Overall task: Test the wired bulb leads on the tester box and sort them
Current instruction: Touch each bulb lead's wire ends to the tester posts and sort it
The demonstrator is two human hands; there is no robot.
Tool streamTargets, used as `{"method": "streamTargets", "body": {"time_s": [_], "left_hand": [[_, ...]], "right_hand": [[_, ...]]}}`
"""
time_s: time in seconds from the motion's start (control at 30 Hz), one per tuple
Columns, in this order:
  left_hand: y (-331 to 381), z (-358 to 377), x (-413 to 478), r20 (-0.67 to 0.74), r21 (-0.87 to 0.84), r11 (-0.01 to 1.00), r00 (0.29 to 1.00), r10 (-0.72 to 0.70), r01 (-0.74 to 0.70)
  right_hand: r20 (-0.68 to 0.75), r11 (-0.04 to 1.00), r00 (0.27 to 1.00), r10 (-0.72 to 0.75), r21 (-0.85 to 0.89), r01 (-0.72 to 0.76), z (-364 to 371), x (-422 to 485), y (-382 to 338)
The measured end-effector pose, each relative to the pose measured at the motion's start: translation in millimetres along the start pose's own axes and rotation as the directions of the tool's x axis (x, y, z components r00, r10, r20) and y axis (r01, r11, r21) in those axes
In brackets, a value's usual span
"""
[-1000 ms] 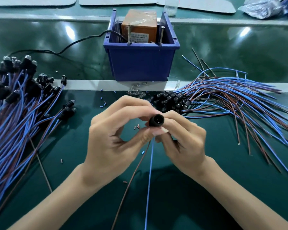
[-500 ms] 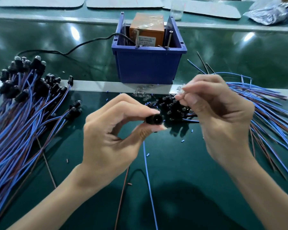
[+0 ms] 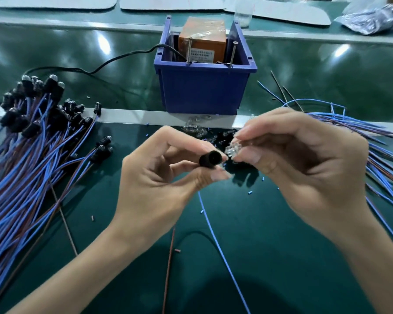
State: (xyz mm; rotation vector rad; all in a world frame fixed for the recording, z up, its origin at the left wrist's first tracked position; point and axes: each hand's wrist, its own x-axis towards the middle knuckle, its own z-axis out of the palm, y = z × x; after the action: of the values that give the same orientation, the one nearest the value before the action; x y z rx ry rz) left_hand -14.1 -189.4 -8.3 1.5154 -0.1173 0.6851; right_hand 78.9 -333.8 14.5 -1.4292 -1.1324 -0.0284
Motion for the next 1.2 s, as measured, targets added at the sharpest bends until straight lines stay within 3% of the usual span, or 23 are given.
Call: {"method": "streamTargets", "body": {"time_s": [0.17,0.33,0.67,0.8,0.93,1.03,1.2], "left_hand": [[0.7,1.4,1.4,-0.017,0.032,0.994,0.995,-0.1,0.101],[-0.7,1.1,1.1,-0.014,0.046,0.978,0.979,-0.201,0.201],[3.2,5.8,-1.1,-0.018,0.122,0.966,0.974,-0.226,0.226],[4.5,6.1,-3.7,-0.015,0.169,0.959,0.973,-0.228,0.227],[5.0,6.2,-2.4,-0.033,0.2,0.959,0.98,-0.198,0.201],[5.9,5.1,-2.2,-0.044,0.21,0.956,0.979,-0.201,0.205],[7.4,7.0,-4.2,-0.031,0.291,0.932,0.976,-0.216,0.216]], "right_hand": [[0.036,0.999,0.999,-0.014,-0.039,0.015,-1.1,-0.4,3.8],[-0.024,0.999,1.0,0.002,-0.036,-0.003,-1.7,0.8,6.3],[0.081,0.999,0.996,0.033,-0.02,-0.031,0.5,0.5,7.3],[0.097,0.995,0.995,0.019,-0.102,-0.009,0.5,1.8,3.3],[0.041,0.991,0.992,0.122,-0.068,-0.119,6.1,1.3,0.1],[0.007,0.978,0.99,0.143,-0.154,-0.14,7.6,0.5,-1.3],[0.07,0.911,0.998,0.008,-0.411,0.022,1.7,2.5,-2.0]]}}
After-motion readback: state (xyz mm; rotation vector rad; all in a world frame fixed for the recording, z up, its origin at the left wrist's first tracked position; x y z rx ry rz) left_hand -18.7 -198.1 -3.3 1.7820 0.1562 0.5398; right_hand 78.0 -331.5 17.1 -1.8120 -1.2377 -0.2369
